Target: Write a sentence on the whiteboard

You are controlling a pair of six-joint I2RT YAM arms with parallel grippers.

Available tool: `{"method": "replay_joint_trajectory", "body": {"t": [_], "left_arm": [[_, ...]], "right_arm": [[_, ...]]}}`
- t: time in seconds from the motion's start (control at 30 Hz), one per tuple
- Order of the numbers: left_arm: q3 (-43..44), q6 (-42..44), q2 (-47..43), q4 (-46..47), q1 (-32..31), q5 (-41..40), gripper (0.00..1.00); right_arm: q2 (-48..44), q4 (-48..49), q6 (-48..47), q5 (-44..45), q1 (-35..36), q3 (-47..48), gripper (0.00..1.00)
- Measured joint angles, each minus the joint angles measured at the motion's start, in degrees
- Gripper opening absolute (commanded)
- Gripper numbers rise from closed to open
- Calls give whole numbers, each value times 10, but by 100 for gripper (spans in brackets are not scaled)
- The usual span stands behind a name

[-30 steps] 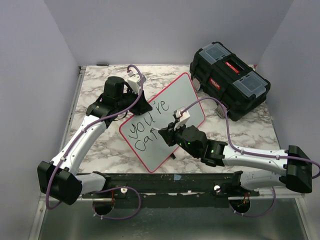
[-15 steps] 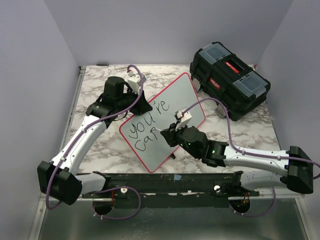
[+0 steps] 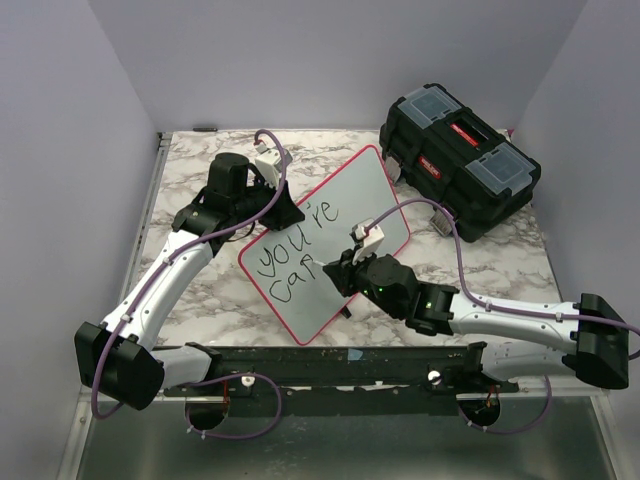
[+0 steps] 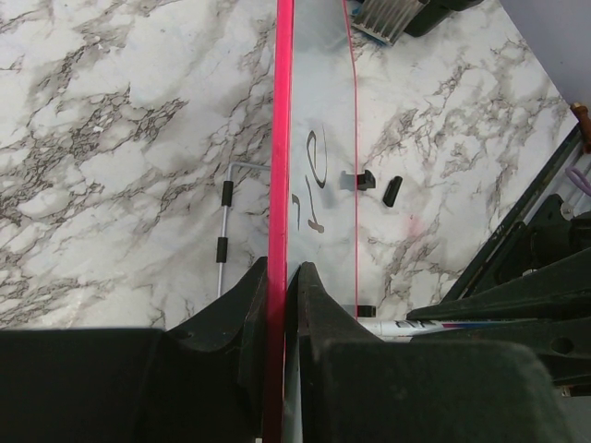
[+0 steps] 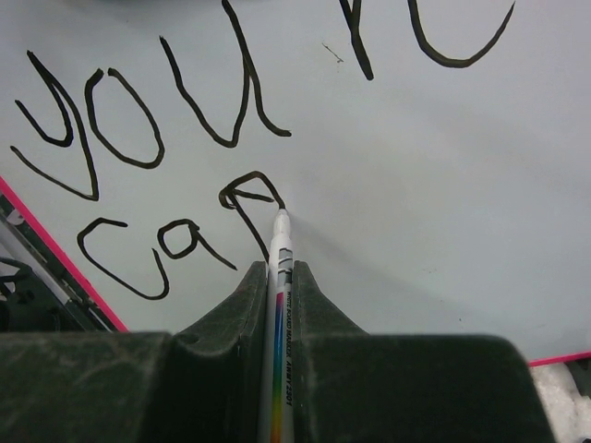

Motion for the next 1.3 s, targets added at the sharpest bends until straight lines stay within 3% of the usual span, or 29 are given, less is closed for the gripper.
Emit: {"method": "replay_joint_trajectory", "body": {"t": [1.0, 1.3], "left_arm": [[0, 1, 0, 0, 0, -1, 0], [0, 0, -2, 1, -3, -1, 0]], "right_arm": [[19, 12, -20, -33, 0, 29, 1], [-16, -5, -19, -33, 0, 29, 1]]}}
